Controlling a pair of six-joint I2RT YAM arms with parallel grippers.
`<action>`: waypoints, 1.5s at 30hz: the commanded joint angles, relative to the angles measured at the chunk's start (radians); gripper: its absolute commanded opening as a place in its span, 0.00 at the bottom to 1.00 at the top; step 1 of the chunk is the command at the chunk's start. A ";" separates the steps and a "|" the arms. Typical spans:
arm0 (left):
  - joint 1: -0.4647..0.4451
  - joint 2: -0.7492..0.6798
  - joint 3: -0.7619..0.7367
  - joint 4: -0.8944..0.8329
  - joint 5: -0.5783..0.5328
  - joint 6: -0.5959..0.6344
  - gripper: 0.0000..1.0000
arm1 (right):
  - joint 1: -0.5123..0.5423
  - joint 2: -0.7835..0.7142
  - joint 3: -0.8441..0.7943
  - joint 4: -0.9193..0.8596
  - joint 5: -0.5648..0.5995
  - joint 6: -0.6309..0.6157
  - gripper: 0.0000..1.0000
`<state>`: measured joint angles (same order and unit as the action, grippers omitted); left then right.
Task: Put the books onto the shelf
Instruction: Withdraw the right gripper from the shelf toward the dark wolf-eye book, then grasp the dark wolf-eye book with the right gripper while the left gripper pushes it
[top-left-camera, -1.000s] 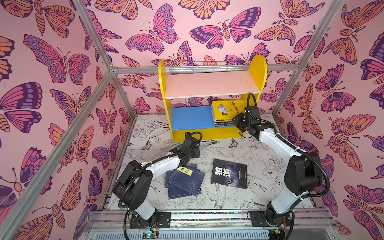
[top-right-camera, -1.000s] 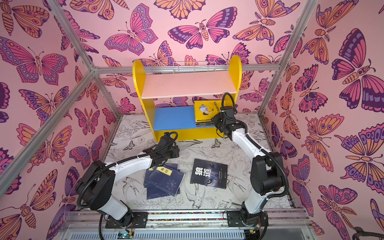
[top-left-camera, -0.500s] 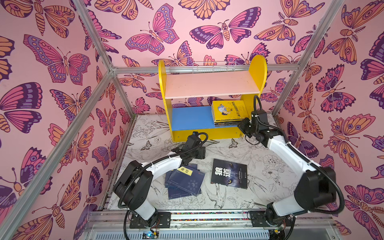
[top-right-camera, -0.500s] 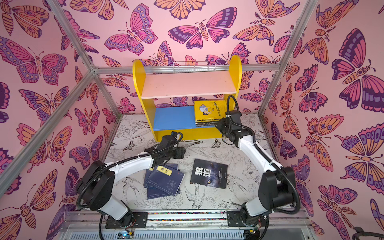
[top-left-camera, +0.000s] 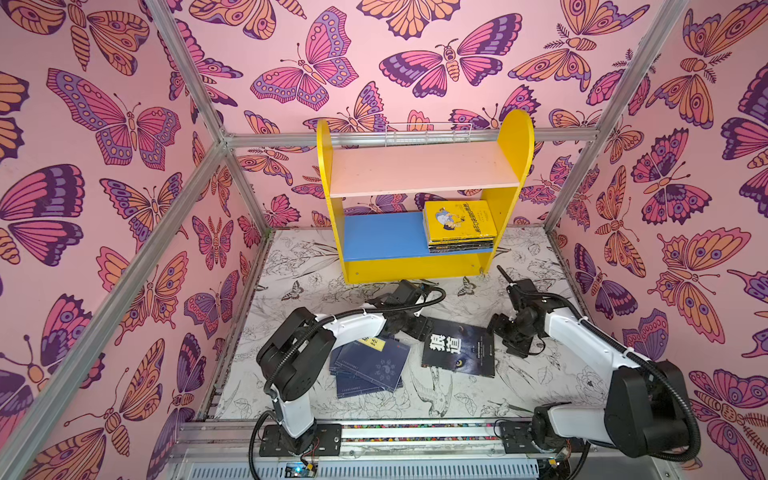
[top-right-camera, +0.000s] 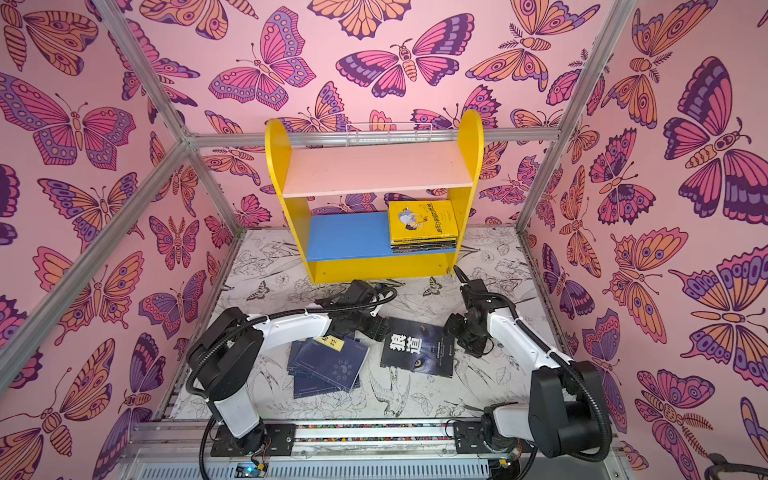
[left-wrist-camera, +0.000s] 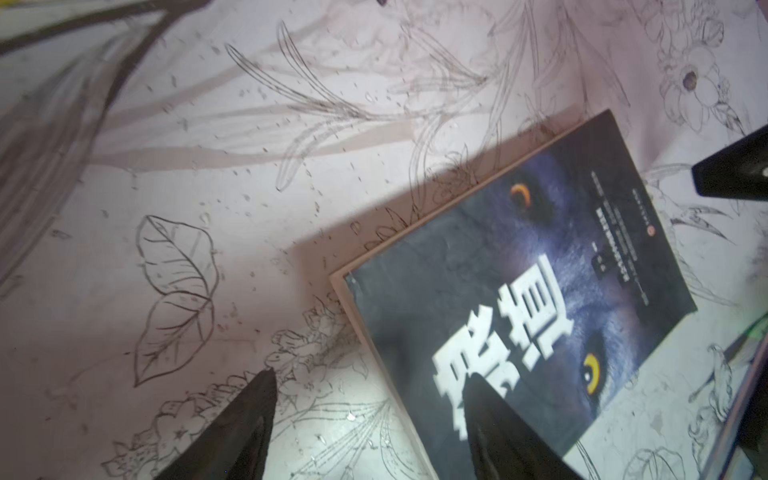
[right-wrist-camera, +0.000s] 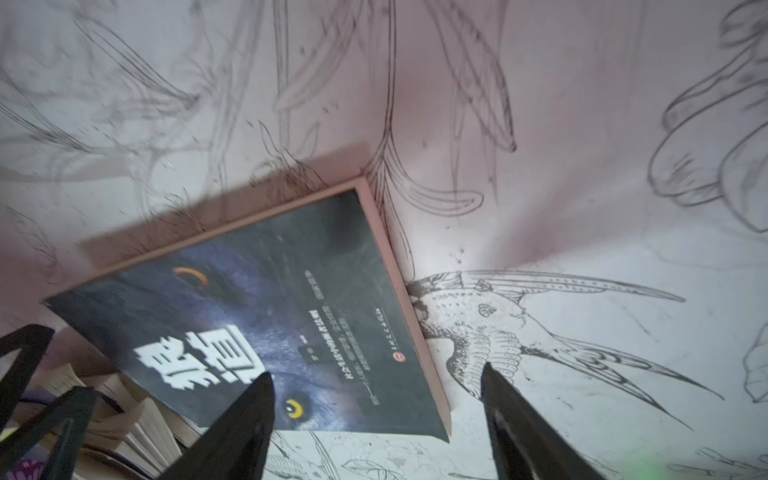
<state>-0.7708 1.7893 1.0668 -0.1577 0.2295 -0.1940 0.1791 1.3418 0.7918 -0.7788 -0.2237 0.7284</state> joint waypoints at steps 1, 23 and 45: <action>-0.006 0.043 0.012 -0.058 0.103 0.039 0.71 | -0.001 0.026 -0.063 -0.016 -0.117 -0.074 0.77; -0.001 0.149 0.079 -0.108 0.085 -0.030 0.69 | -0.001 0.401 0.459 0.328 -0.188 -0.162 0.68; 0.073 0.287 0.422 -0.091 -0.189 -0.035 0.66 | -0.001 0.284 0.008 0.438 -0.262 -0.018 0.73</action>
<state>-0.6983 1.9827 1.4521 -0.2508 0.0803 -0.2474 0.1753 1.5738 0.8101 -0.4232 -0.4072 0.6521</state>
